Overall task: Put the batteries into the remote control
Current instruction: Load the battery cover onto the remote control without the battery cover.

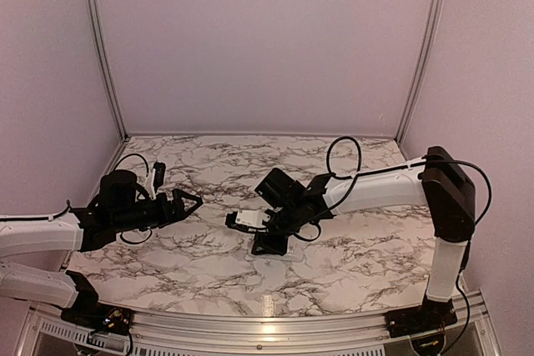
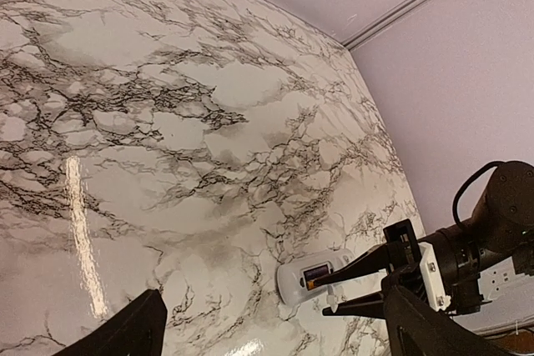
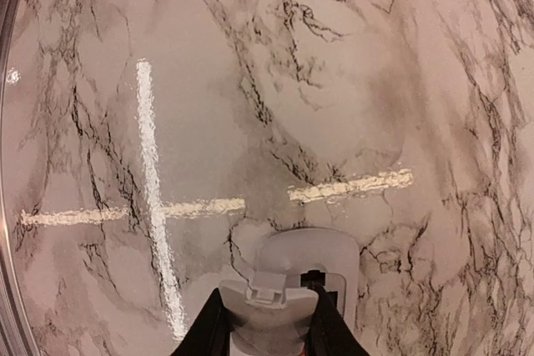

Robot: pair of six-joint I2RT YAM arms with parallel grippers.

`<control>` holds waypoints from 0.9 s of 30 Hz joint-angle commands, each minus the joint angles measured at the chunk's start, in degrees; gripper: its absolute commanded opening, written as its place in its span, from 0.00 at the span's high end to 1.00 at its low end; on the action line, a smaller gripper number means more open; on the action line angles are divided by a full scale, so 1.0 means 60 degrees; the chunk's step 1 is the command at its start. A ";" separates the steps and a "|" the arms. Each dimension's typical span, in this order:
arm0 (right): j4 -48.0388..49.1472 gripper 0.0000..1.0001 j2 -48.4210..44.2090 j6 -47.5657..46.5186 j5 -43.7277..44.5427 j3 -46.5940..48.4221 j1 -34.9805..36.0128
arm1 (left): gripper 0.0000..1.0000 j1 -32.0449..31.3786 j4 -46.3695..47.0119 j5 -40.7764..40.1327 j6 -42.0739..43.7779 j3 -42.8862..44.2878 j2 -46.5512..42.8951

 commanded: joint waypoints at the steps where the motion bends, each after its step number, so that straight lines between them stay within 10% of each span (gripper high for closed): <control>1: -0.0504 0.77 0.0099 -0.0096 -0.0204 0.0371 -0.0130 | 0.05 0.0026 0.0501 0.0218 0.0024 -0.0163 0.0227; 27: -0.1000 0.77 0.0407 -0.0349 0.0557 0.0595 -0.0441 | 0.04 0.0039 0.0518 0.0442 0.0150 0.0063 0.0657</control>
